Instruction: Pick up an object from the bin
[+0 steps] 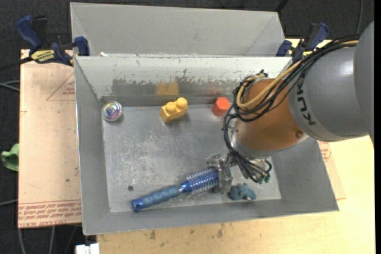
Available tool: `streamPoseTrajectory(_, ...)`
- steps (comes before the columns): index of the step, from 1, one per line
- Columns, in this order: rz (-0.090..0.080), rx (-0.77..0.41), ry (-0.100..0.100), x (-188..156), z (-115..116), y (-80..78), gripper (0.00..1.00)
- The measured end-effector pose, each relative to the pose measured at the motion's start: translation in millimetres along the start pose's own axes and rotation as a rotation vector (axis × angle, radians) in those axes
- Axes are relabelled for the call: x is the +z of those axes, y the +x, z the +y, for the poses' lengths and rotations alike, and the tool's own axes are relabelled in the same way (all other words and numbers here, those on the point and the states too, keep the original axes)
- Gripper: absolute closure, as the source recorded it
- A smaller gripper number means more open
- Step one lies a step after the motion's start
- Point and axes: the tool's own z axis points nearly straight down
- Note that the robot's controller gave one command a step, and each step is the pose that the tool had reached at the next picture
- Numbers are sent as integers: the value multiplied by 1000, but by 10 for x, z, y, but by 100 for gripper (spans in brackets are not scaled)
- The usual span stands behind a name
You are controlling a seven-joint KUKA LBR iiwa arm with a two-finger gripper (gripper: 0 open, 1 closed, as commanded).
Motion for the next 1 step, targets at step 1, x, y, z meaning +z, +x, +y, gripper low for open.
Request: streamPoseTrajectory(1, -11, -46, 7, -1549, -680, -198, 100)
